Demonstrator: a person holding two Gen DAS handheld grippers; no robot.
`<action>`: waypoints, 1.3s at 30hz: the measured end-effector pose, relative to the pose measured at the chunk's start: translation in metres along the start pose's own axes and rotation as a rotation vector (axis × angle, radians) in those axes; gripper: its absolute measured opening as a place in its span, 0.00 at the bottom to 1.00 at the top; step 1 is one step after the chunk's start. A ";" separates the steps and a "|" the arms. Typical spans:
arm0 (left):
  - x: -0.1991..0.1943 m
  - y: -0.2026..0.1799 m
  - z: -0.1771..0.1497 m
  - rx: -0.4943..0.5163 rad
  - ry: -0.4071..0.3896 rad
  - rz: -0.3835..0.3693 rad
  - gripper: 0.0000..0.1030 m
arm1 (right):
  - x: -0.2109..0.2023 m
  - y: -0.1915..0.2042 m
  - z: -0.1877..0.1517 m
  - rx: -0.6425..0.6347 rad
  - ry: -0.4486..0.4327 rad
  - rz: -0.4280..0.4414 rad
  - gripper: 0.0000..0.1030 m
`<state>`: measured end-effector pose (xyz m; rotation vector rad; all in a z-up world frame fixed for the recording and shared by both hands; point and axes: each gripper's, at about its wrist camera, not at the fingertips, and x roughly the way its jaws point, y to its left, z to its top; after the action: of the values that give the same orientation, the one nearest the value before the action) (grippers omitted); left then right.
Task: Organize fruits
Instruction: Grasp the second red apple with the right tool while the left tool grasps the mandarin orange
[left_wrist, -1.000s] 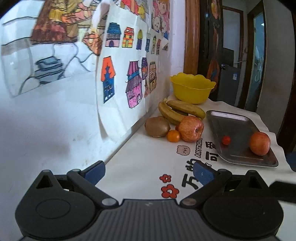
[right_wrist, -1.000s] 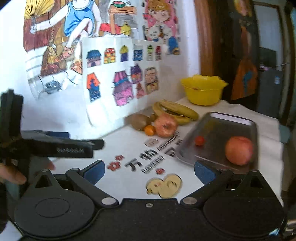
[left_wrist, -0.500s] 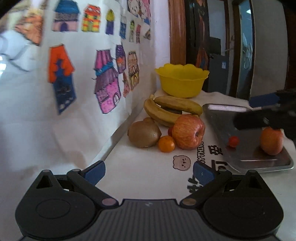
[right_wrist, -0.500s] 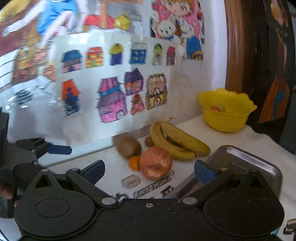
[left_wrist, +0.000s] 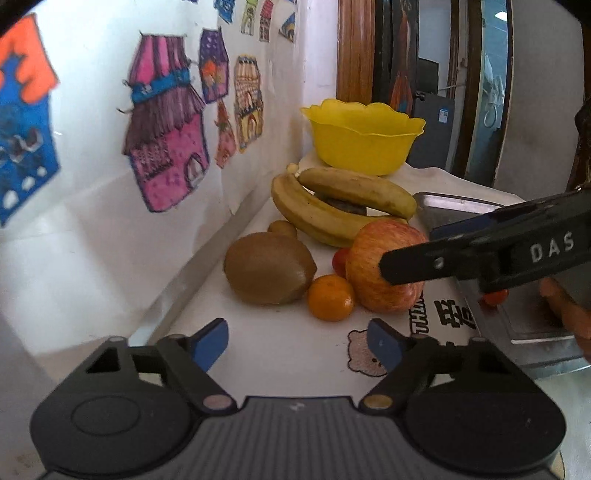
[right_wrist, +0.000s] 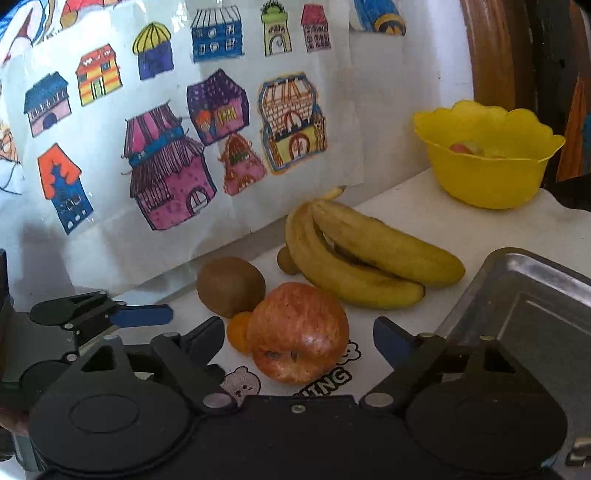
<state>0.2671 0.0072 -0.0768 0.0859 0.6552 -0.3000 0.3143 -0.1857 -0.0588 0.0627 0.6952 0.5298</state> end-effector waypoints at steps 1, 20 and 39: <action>0.002 0.000 0.001 -0.002 0.004 -0.006 0.78 | 0.002 0.000 0.000 0.000 0.002 0.001 0.84; 0.019 -0.008 0.010 0.000 0.011 -0.044 0.44 | 0.027 -0.005 -0.006 0.033 0.047 0.022 0.67; 0.021 -0.014 0.011 0.005 0.010 -0.042 0.31 | 0.023 -0.007 -0.008 0.064 0.009 0.027 0.66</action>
<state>0.2850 -0.0134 -0.0809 0.0782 0.6672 -0.3419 0.3268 -0.1815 -0.0803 0.1298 0.7213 0.5343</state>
